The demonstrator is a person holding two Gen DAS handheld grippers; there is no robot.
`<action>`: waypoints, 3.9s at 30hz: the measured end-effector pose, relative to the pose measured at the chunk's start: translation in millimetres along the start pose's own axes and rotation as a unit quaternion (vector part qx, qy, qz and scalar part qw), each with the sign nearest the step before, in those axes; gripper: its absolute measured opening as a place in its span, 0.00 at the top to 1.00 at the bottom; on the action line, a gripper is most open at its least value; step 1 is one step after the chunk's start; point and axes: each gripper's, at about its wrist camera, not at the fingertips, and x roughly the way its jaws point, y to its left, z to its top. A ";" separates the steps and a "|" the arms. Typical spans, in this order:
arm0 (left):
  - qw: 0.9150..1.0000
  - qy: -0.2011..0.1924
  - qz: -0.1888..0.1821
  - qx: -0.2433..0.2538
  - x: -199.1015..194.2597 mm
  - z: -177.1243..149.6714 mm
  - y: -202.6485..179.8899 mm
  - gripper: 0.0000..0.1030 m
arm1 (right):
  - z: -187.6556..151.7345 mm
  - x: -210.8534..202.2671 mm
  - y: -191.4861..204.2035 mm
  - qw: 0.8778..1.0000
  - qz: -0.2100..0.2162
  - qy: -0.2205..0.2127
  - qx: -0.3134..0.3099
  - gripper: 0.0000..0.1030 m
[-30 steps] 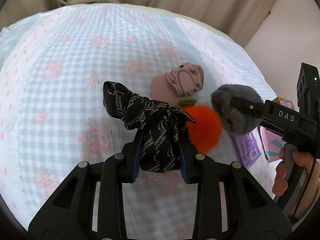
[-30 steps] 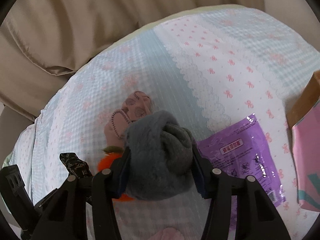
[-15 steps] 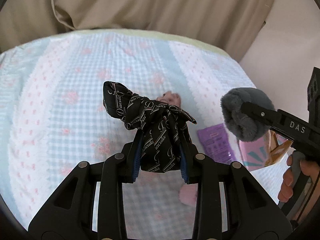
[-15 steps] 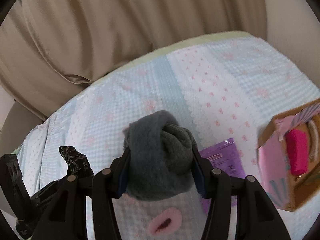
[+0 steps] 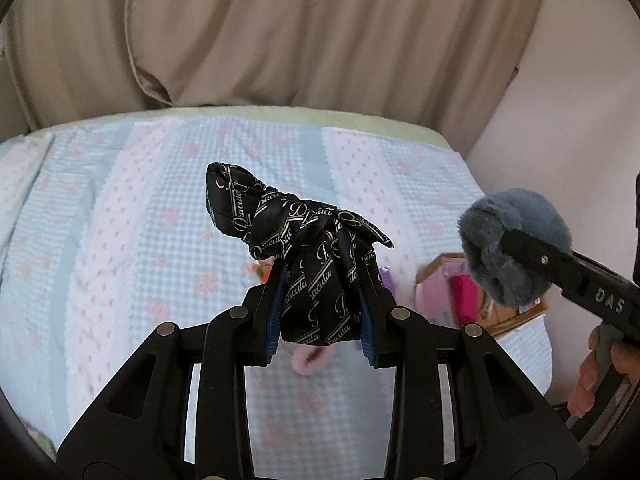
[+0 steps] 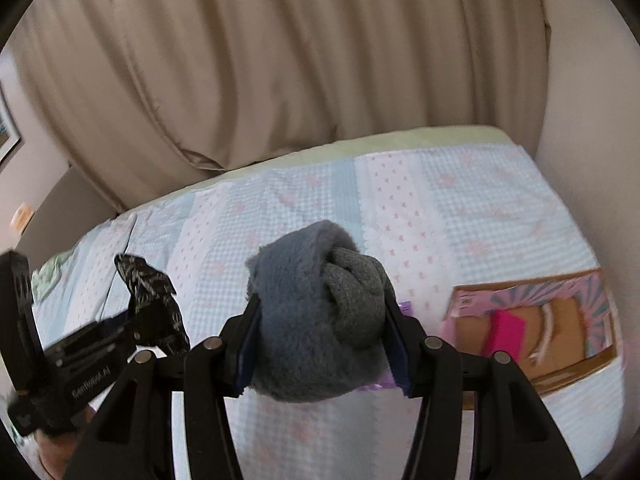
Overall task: Organize soft objects
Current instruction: 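Carry black scrunchie and grey fuzzy item over the cardboard box with both tools, then open both tools releasing scrunchie and grey item into the box, then move both tools back toward the orange pompom and pink hair tie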
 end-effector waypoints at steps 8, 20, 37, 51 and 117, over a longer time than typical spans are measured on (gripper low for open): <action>1.000 -0.018 0.023 -0.009 -56.3 -6.6 -79.5 0.72 | -2.6 -74.7 -47.3 0.999 -0.005 -0.012 -0.034 0.52; 1.000 -0.019 -0.005 0.001 -39.6 -13.9 -210.8 0.72 | -3.0 -119.2 -160.2 0.999 -0.029 -0.019 -0.009 0.52; 0.990 0.105 -0.050 0.076 124.3 -33.1 -346.4 0.72 | -23.7 -33.1 -333.0 0.986 -0.105 0.082 0.103 0.52; 0.959 0.232 -0.048 0.153 265.8 -89.3 -385.6 0.72 | -56.6 47.3 -381.3 0.968 -0.108 0.184 0.129 0.49; 0.998 -0.017 0.061 0.030 -99.6 -8.4 -120.7 0.00 | -13.1 -123.4 -64.8 0.998 -0.043 -0.016 -0.038 0.00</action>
